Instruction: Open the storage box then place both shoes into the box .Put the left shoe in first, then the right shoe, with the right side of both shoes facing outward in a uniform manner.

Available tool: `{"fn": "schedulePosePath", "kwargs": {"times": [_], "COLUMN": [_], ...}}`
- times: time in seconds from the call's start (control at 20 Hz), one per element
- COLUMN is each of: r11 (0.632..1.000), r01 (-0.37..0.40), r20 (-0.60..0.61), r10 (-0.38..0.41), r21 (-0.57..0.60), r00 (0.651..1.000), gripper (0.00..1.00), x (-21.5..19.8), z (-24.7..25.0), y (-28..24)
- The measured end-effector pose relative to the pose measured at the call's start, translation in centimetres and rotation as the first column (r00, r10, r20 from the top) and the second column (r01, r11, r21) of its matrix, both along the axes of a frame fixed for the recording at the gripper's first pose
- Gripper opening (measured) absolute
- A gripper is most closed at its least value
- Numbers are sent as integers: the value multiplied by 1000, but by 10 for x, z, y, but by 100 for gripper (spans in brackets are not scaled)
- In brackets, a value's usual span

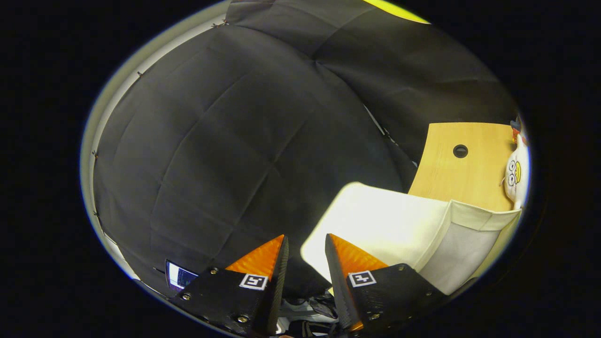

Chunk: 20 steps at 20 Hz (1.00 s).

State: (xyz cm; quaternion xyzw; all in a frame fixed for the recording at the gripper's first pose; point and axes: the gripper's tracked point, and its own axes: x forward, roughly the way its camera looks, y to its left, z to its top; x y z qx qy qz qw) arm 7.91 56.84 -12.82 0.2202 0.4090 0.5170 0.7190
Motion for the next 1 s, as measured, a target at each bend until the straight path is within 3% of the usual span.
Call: {"fn": "schedulePosePath", "kwargs": {"times": [0.1, 0.25, 0.35, 1.0], "r11": [999, 995, 990, 896], "r01": [16, 49, 77, 281], "r20": [15, 41, 57, 164], "r10": [-15, -46, -71, -237], "r21": [-44, -86, -118, -345], "r00": [1000, 998, 996, 957], "gripper": [59, 89, 94, 95], "x": [-1, 4, 9, 21], "z": [-4, -10, -17, -89], "y": [-18, -49, -77, -279]}}
